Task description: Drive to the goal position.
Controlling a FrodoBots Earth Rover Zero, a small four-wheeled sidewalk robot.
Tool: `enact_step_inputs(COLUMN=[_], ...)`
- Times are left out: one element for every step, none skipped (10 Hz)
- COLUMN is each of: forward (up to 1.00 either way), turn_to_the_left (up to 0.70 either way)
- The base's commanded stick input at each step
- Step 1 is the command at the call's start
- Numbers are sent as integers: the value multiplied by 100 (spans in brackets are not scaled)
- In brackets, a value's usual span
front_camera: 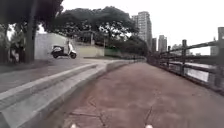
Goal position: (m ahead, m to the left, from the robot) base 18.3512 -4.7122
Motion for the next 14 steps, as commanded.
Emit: enact_step_inputs(forward=[100,100,100,100,100,100,100,100,100,100,100,100,100,100], turn_to_the_left=[0,0,0,0,-4,-24,-40,-40,-40,-40,-40,-40,-40,-40])
